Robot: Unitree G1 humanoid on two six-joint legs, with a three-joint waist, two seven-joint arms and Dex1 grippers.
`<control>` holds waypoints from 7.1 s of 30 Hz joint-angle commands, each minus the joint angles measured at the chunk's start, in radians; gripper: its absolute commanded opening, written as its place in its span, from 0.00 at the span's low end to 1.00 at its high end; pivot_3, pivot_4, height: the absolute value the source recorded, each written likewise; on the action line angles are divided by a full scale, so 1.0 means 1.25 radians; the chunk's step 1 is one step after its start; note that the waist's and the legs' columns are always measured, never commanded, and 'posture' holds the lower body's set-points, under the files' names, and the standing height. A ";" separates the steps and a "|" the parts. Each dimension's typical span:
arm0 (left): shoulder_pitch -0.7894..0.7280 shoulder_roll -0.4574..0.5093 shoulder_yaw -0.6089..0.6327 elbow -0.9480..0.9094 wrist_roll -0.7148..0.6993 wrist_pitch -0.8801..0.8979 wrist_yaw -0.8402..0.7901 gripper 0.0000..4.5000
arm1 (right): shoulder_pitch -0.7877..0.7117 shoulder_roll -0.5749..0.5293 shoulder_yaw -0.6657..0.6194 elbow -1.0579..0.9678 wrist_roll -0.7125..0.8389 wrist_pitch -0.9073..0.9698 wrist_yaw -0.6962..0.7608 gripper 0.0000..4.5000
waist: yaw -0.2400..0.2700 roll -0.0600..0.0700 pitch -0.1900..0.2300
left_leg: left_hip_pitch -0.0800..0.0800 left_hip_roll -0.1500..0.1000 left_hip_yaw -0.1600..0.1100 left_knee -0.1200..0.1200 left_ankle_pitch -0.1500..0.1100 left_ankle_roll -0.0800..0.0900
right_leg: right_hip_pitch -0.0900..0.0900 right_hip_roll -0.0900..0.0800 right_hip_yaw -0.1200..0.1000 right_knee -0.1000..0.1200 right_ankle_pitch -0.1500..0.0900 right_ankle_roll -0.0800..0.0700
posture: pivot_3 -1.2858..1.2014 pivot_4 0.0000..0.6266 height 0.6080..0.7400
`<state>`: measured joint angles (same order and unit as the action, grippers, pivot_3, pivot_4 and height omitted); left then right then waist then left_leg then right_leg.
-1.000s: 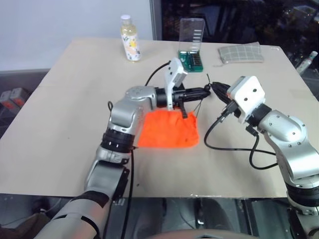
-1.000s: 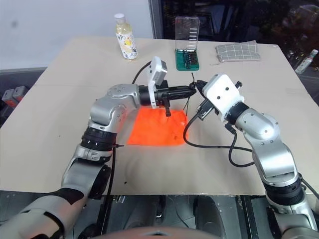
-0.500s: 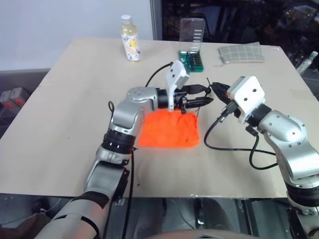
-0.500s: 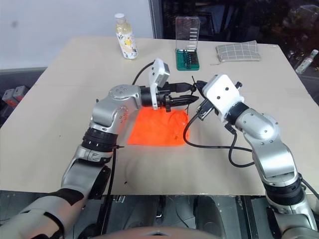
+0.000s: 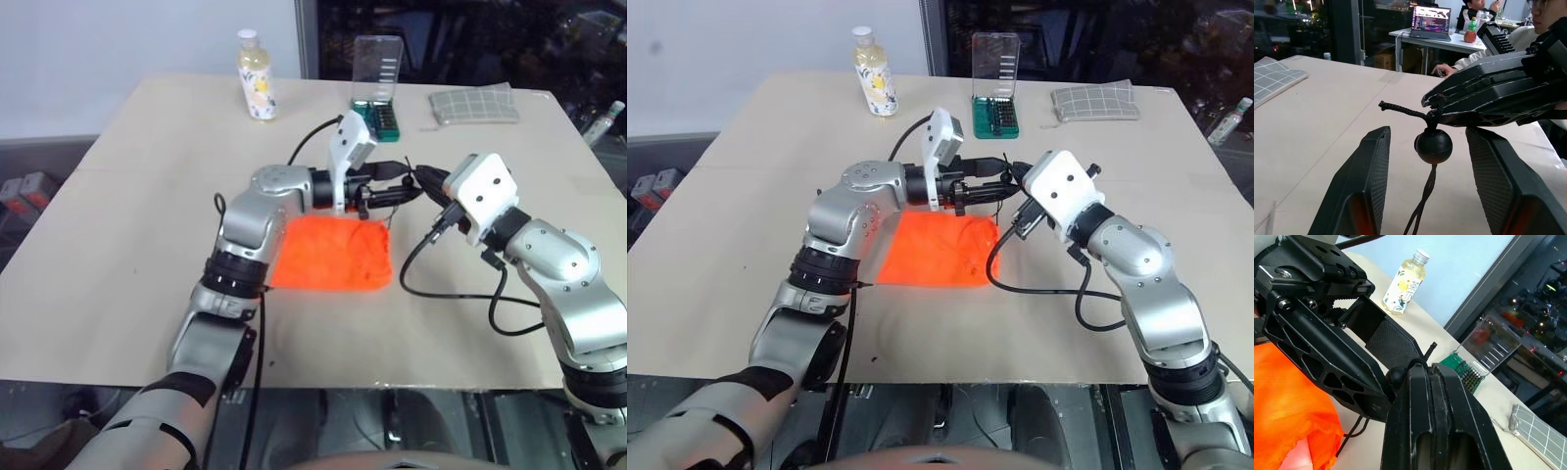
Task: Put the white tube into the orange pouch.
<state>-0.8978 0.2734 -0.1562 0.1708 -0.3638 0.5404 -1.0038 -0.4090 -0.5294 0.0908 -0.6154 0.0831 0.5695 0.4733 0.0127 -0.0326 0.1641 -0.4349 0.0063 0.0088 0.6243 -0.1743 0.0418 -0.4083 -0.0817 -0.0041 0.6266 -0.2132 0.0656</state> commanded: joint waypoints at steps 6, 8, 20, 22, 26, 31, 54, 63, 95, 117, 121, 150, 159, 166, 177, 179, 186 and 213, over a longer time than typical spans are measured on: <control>-0.023 -0.005 0.012 -0.016 -0.015 -0.005 -0.004 0.05 | -0.003 0.000 -0.015 -0.027 -0.001 -0.005 -0.003 0.00 | 0.000 0.000 0.000 | 0.000 0.000 0.000 0.000 0.000 0.000 | 0.000 0.000 0.000 0.000 0.000 0.000 | 0.52 0.24 1.00; -0.015 -0.005 0.000 -0.010 -0.002 -0.015 -0.002 0.05 | -0.011 0.017 -0.029 -0.024 0.009 0.005 -0.018 0.00 | 0.000 0.000 0.000 | 0.000 0.000 0.000 0.000 0.000 0.000 | 0.000 0.000 0.000 0.000 0.000 0.000 | 0.52 0.24 1.00; 0.075 0.011 -0.057 0.043 0.067 -0.037 -0.003 0.05 | -0.273 0.136 -0.237 0.128 0.075 0.038 -0.191 0.00 | -0.001 0.001 0.000 | 0.000 0.000 0.000 -0.001 0.000 0.000 | -0.001 0.000 0.000 0.000 0.001 0.000 | 0.52 0.24 1.00; 0.091 0.016 -0.060 0.034 0.069 -0.035 -0.004 0.05 | -0.322 0.128 -0.265 0.165 0.086 0.033 -0.206 0.00 | 0.001 0.001 0.001 | 0.000 0.000 0.000 -0.002 0.000 0.000 | -0.001 0.000 0.000 0.000 0.001 0.000 | 0.52 0.24 1.00; 0.100 0.029 -0.059 0.017 0.072 -0.026 0.000 0.05 | -0.395 0.093 -0.300 0.228 0.093 0.018 -0.216 0.00 | 0.001 0.001 0.001 | 0.000 0.000 0.000 -0.002 0.000 0.000 | -0.001 -0.001 0.000 0.000 0.001 0.000 | 0.52 0.24 1.00; 0.089 0.074 -0.047 0.069 0.108 -0.062 0.007 0.05 | -0.478 0.035 -0.326 0.306 0.098 -0.018 -0.227 0.00 | -0.002 0.002 0.001 | 0.000 0.000 0.001 -0.003 0.000 0.000 | -0.001 -0.001 0.001 0.000 0.001 0.000 | 0.52 0.24 1.00; -0.085 0.002 -0.032 0.336 0.167 -0.223 -0.054 0.36 | -0.122 -0.013 -0.377 0.109 0.158 0.117 -0.245 0.00 | -0.011 0.006 0.005 | -0.011 -0.003 0.004 0.008 -0.005 0.008 | -0.006 -0.004 0.002 -0.001 0.003 0.005 | 0.52 0.24 1.00; 0.063 0.068 0.076 0.136 0.114 -0.251 -0.004 0.93 | 0.120 0.040 -0.289 0.004 0.156 0.098 -0.216 0.55 | -0.021 0.007 0.005 | -0.009 0.001 0.002 0.008 -0.005 0.008 | -0.006 0.000 0.002 0.000 0.003 0.005 | 0.52 0.24 1.00; 0.288 0.238 0.173 -0.173 0.007 -0.068 0.089 0.93 | -0.093 0.308 0.061 0.695 0.030 -0.050 -0.118 0.36 | -0.023 0.004 0.003 | -0.002 -0.001 0.003 0.007 -0.005 0.007 | 0.000 -0.001 0.003 0.000 0.003 0.004 | 0.52 0.24 1.00; -0.139 0.076 -0.029 0.460 0.188 -0.435 -0.140 0.96 | -0.112 0.077 0.096 0.325 -0.220 -0.150 -0.100 0.00 | -0.017 0.004 0.004 | -0.002 -0.002 0.007 0.006 -0.005 0.007 | -0.001 -0.001 0.006 -0.001 0.003 0.005 | 0.52 0.24 1.00; -0.257 0.009 -0.038 0.614 0.248 -0.538 -0.082 0.96 | -0.114 0.078 0.120 0.292 -0.250 -0.142 -0.084 0.00 | -0.015 0.003 0.004 | -0.004 -0.003 0.007 0.007 -0.005 0.007 | -0.001 -0.002 0.005 -0.001 0.003 0.005 | 0.52 0.24 1.00; -0.357 -0.054 -0.016 0.820 0.356 -0.620 -0.052 0.05 | -0.124 0.112 0.109 0.266 -0.296 -0.117 -0.072 0.00 | -0.018 0.003 0.004 | -0.010 -0.002 0.003 0.009 -0.005 0.007 | -0.006 0.000 0.003 -0.001 0.003 0.006 | 0.52 0.24 1.00; -0.290 0.000 0.016 0.855 0.359 -0.482 0.043 0.05 | -0.128 0.090 0.025 0.311 -0.329 -0.079 -0.145 0.00 | -0.018 0.003 0.004 | -0.010 -0.002 0.003 0.009 -0.005 0.007 | -0.006 0.000 0.003 0.000 0.003 0.006 | 0.52 0.24 1.00; -0.267 0.003 0.032 0.833 0.353 -0.422 0.042 0.05 | -0.114 0.082 0.008 0.337 -0.320 -0.080 -0.161 0.00 | -0.018 0.003 0.004 | -0.011 -0.003 0.002 0.009 -0.005 0.007 | -0.006 -0.001 0.002 0.000 0.003 0.006 | 0.52 0.24 1.00; -0.258 0.003 0.041 0.834 0.351 -0.425 0.061 0.05 | -0.100 0.059 -0.019 0.341 -0.318 -0.089 -0.172 0.00 | -0.019 0.003 0.004 | -0.011 -0.003 0.002 0.009 -0.005 0.007 | -0.006 -0.001 0.002 0.000 0.003 0.006 | 0.52 0.24 1.00; -0.256 0.002 0.042 0.832 0.349 -0.430 0.057 0.05 | -0.098 0.056 -0.020 0.343 -0.317 -0.091 -0.171 0.00 | -0.019 0.003 0.004 | -0.011 -0.003 0.002 0.009 -0.005 0.007 | -0.006 -0.001 0.002 0.000 0.003 0.006 | 0.52 0.24 1.00; -0.251 0.005 0.045 0.836 0.349 -0.421 0.060 0.05 | -0.107 0.023 -0.045 0.364 -0.332 -0.094 -0.196 0.00 | -0.018 0.003 0.004 | -0.011 -0.003 0.002 0.009 -0.005 0.007 | -0.006 -0.001 0.002 0.000 0.003 0.006 | 0.52 0.24 1.00; 0.304 0.236 0.312 -0.108 -0.023 0.001 -0.038 0.84 | 0.346 0.063 -0.235 -0.041 0.127 -0.026 0.087 0.99 | -0.017 0.004 0.004 | -0.009 0.000 -0.004 0.009 -0.005 0.007 | -0.003 -0.003 0.002 0.000 0.003 0.005 | 0.52 0.24 1.00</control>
<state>-0.5558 0.5386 0.2006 0.1654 -0.3535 0.5195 -1.0737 -0.0053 -0.4264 -0.1262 -0.5699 0.1710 0.5359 0.5417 -0.0090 -0.0274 0.1688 -0.4454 0.0063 0.0042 0.6351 -0.1810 0.0504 -0.4118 -0.0858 -0.0021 0.6264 -0.2090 0.0720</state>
